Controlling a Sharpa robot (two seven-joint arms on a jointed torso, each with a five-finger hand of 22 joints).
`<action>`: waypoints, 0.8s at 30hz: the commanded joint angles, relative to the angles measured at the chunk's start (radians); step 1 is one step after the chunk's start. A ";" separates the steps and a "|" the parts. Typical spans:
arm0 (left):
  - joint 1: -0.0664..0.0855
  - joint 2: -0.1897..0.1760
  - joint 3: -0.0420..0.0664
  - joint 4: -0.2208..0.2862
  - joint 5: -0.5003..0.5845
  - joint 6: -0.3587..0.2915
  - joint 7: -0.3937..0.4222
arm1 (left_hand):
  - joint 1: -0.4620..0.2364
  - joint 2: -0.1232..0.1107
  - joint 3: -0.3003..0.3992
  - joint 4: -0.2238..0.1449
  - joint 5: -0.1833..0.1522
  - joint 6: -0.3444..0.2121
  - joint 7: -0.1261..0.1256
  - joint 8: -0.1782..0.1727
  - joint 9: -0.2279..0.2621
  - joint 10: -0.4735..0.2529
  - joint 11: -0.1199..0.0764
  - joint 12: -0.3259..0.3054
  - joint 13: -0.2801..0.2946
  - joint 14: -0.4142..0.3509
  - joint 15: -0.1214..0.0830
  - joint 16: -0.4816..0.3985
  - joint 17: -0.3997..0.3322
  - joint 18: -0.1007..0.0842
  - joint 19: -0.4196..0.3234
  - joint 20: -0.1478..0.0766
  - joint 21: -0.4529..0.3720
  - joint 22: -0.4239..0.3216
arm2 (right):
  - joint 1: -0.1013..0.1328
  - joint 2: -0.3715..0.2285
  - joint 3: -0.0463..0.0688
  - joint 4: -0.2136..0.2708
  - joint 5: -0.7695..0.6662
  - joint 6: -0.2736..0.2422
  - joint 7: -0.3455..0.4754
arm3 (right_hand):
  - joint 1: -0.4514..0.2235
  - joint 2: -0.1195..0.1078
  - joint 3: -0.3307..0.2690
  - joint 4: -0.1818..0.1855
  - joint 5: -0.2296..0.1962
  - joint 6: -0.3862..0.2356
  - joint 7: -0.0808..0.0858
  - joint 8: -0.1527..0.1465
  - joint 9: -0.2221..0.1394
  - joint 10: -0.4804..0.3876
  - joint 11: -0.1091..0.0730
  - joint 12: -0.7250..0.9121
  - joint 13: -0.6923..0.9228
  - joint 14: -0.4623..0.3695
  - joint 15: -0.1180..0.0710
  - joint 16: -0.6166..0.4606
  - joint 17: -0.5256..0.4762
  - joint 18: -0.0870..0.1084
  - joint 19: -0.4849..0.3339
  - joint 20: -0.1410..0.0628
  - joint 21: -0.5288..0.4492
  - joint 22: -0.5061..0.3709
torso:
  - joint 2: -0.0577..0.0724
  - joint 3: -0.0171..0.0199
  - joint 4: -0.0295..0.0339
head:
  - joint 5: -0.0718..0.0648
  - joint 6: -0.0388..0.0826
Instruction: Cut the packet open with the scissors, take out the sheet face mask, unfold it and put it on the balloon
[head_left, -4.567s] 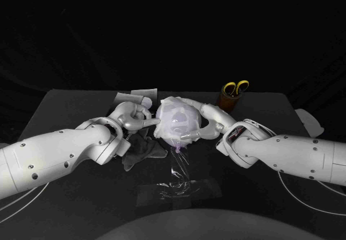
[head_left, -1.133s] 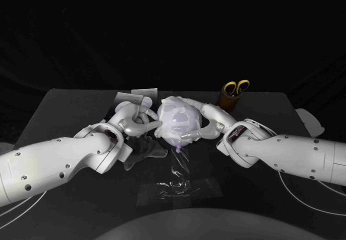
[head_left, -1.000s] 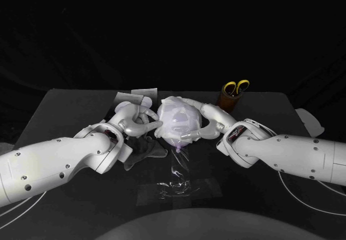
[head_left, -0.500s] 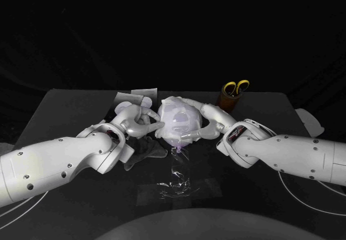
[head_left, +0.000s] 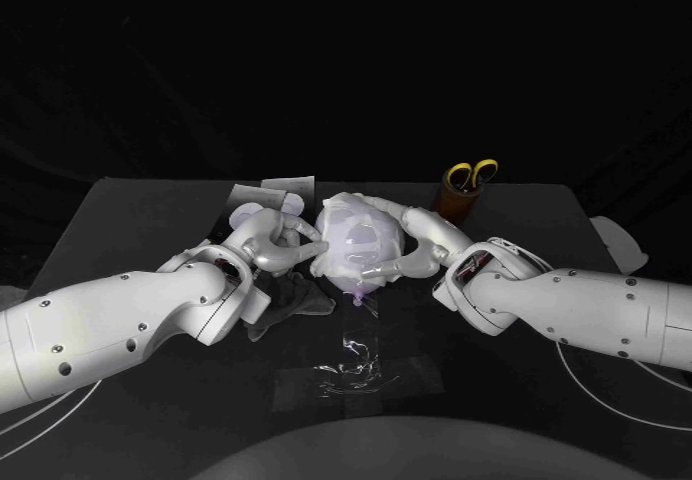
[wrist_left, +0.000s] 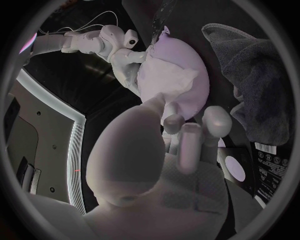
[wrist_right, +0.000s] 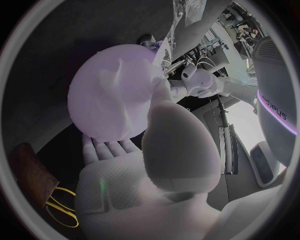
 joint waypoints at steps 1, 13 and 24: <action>-0.001 0.006 0.000 0.004 0.044 -0.009 0.031 | 0.019 0.008 0.012 -0.009 0.002 0.031 -0.012 0.017 0.002 0.027 -0.009 0.016 0.031 0.043 -0.014 0.010 0.047 -0.012 0.016 -0.005 0.015 0.015 | -0.006 0.004 -0.005 0.001 -0.004 0.045 -0.009 | 0.002 0.007 0.007 0.000 -0.007 0.011 0.156 0.006 0.002 0.003 0.007 0.003 0.001 -0.007 0.000 -0.002 -0.001 -0.013 0.010 -0.001 0.003 -0.002 | 0.000 -0.0004 0.0008 | 0.000 0.000; -0.001 0.008 0.000 0.001 0.100 -0.054 0.085 | 0.069 0.025 0.081 -0.048 0.001 0.139 -0.065 0.062 0.023 0.140 -0.059 0.058 0.162 0.061 -0.060 0.020 0.088 -0.024 0.054 -0.041 0.058 0.068 | -0.006 0.004 -0.005 0.000 -0.004 0.046 -0.010 | 0.002 0.009 0.008 0.000 -0.007 0.013 0.156 0.007 0.003 0.006 0.008 0.003 0.002 -0.007 0.000 -0.001 -0.001 -0.013 0.009 -0.001 0.003 -0.002 | 0.000 -0.0002 0.0008 | 0.001 -0.001; -0.001 0.004 0.000 0.003 0.121 -0.080 0.121 | 0.063 0.006 0.139 -0.062 0.003 0.157 -0.069 0.065 0.035 0.176 -0.065 0.060 0.200 0.071 -0.067 0.029 0.123 -0.028 0.065 -0.053 0.073 0.087 | -0.006 0.004 -0.005 -0.001 -0.004 0.047 -0.010 | 0.002 0.009 0.008 0.000 -0.007 0.013 0.156 0.007 0.003 0.006 0.008 0.003 0.002 -0.007 0.000 -0.001 -0.001 -0.013 0.009 -0.001 0.003 -0.002 | 0.000 -0.0001 0.0005 | 0.003 0.001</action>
